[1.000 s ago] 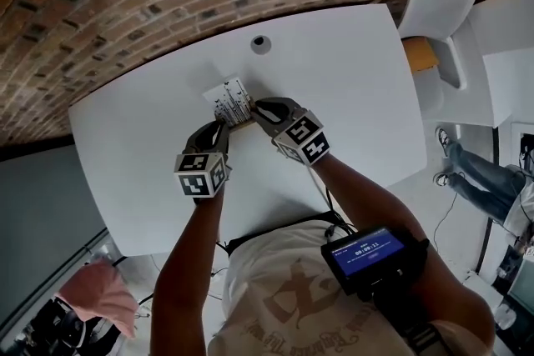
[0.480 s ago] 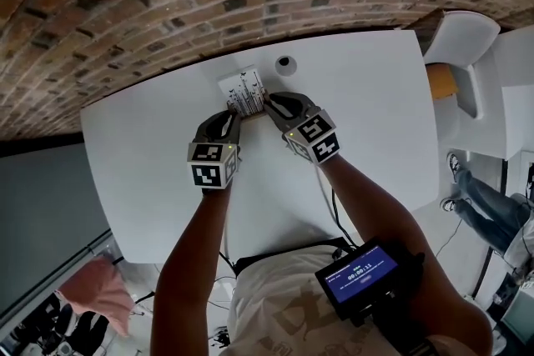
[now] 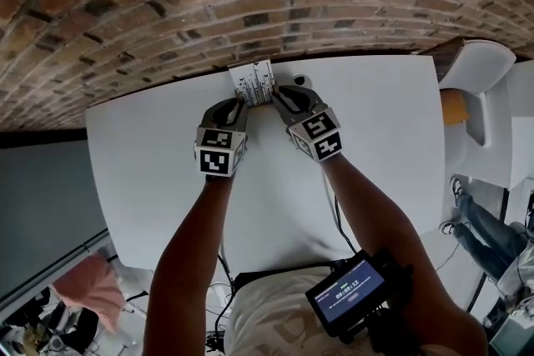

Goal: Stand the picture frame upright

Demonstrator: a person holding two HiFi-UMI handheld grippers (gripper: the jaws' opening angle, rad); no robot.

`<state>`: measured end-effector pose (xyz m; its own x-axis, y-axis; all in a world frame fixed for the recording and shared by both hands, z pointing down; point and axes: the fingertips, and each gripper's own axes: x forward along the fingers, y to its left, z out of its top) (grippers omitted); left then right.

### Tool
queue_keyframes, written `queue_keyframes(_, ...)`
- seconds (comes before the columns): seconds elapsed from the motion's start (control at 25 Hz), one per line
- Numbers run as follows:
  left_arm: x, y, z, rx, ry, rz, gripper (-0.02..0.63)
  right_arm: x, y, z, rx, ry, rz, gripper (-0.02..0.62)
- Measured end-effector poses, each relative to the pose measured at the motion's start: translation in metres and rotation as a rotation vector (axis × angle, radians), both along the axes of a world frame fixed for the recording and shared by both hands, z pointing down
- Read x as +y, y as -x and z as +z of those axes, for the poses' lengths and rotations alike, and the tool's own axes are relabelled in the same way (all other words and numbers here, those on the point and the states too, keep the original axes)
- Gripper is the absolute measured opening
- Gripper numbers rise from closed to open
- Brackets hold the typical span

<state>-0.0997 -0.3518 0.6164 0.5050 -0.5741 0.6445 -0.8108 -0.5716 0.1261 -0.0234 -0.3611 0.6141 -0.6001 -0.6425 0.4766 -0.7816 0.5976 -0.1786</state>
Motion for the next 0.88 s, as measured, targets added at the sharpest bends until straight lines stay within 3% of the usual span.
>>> queue_keyframes(0.36, -0.031, 0.002, 0.008, -0.049, -0.035, -0.001, 0.071, -0.03, 0.002, 0.005, 0.045, -0.045, 0.008, 0.078)
queue_keyframes(0.88, -0.042, 0.002, 0.008, -0.079, -0.069, 0.002, 0.072, -0.034, 0.002, 0.011, 0.083, -0.035, 0.03, 0.087)
